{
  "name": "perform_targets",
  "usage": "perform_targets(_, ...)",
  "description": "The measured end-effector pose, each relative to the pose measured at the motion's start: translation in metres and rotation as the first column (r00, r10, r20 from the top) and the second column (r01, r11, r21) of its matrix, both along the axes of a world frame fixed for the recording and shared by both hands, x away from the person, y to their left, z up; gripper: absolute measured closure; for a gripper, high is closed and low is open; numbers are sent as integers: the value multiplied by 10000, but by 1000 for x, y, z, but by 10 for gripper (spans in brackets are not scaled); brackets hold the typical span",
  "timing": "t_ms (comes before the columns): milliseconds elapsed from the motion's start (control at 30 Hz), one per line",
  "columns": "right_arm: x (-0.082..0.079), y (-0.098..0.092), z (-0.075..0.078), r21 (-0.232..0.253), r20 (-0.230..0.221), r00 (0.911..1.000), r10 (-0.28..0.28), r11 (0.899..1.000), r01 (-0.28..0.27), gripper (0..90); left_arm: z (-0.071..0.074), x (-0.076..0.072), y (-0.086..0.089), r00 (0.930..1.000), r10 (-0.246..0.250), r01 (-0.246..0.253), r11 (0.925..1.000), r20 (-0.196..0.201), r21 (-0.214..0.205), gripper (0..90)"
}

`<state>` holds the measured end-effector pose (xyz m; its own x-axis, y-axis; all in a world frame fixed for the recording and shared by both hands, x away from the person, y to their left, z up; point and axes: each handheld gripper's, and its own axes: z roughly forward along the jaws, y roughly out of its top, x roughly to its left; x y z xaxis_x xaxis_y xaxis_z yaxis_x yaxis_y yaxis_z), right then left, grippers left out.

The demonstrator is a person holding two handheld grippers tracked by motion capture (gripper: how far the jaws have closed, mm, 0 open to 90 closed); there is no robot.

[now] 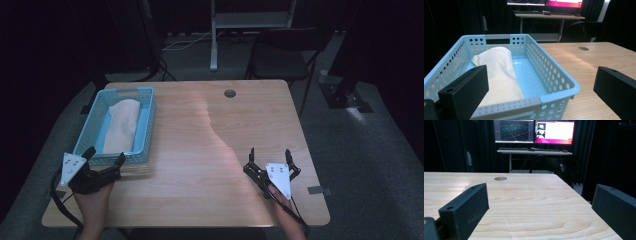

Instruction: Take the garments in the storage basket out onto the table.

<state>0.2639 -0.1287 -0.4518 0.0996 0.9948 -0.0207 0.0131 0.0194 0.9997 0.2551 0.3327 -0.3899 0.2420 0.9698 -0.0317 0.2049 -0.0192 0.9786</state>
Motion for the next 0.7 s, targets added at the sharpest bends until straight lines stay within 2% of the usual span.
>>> perform_targets(433,0,0,0,-15,14,10000,-1,10000,1,2,17,12,3,9999,-36,37,10000,-125,90,0)
perform_targets(700,0,0,0,-16,18,10000,4,10000,-4,2,26,23,9,9987,12,-5,9999,-513,138,0)
